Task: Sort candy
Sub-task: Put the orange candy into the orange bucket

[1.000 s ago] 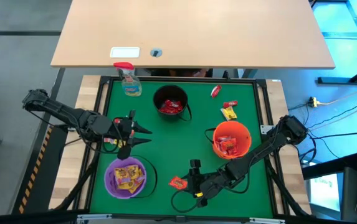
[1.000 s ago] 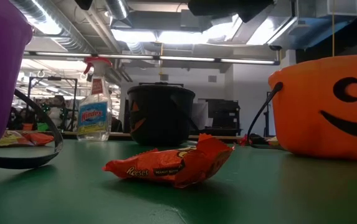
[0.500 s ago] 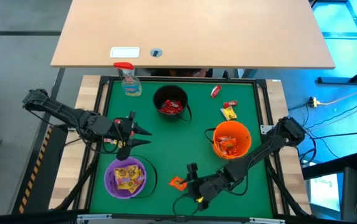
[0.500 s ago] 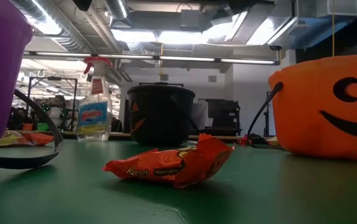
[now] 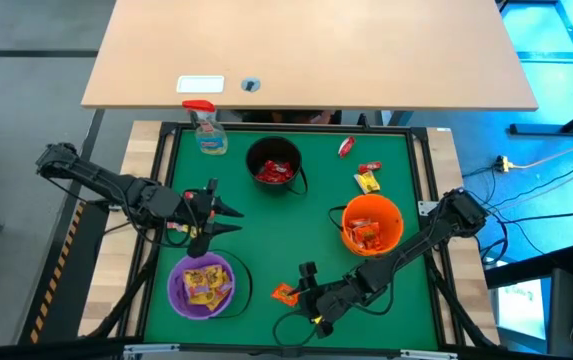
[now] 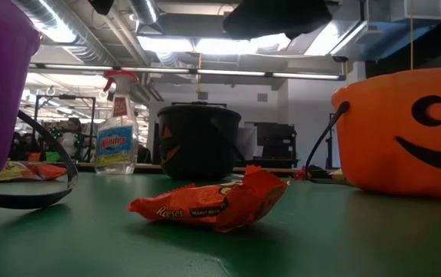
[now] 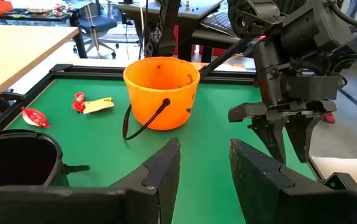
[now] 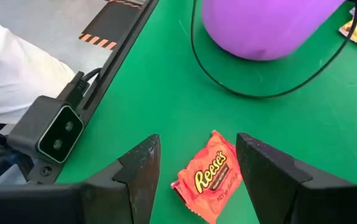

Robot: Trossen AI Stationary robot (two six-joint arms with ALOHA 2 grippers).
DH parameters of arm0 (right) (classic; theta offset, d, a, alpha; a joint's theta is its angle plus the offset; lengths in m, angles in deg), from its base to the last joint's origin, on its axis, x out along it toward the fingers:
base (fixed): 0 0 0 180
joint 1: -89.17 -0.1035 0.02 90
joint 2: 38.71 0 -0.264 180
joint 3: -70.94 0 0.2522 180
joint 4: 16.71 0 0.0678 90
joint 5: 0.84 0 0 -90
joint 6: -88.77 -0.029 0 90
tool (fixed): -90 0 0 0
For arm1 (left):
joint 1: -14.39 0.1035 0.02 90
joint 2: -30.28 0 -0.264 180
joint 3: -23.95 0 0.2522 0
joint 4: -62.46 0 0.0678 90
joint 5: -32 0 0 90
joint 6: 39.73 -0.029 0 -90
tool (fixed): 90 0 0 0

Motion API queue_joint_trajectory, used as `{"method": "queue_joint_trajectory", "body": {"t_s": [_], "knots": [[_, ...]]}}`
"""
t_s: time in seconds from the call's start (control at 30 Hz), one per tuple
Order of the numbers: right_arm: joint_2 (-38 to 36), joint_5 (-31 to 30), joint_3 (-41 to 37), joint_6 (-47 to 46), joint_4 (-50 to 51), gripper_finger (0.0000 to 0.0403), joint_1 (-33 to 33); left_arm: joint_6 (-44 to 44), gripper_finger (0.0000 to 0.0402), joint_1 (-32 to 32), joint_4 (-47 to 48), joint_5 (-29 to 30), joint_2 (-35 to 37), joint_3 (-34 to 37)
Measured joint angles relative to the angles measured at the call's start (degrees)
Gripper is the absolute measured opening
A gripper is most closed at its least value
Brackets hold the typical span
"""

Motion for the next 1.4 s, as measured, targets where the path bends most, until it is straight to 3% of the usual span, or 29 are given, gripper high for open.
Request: {"method": "queue_joint_trajectory", "body": {"t_s": [0.27,0.57,0.7,1.0,1.4], "knots": [[0.0,-0.1,0.0,-1.2,-0.2,0.0207,-0.1,-0.3,0.0128,0.0,0.0,1.3,0.0,0.0],[0.0,4.4,0.0,-2.8,0.3,0.0209,0.0,-0.3,0.0128,0.0,0.0,1.3,0.0,0.0],[0.0,4.3,0.0,-4.4,0.2,0.0237,0.0,-0.3,0.0128,0.0,0.0,1.3,0.0,0.0],[0.0,1.6,0.0,-4.5,0.1,0.0342,0.8,-0.3,0.0128,0.0,0.0,1.3,0.0,0.0],[0.0,0.4,0.0,-0.5,2.8,0.0353,1.1,-0.2,0.0128,0.0,0.0,1.3,0.0,0.0]]}}
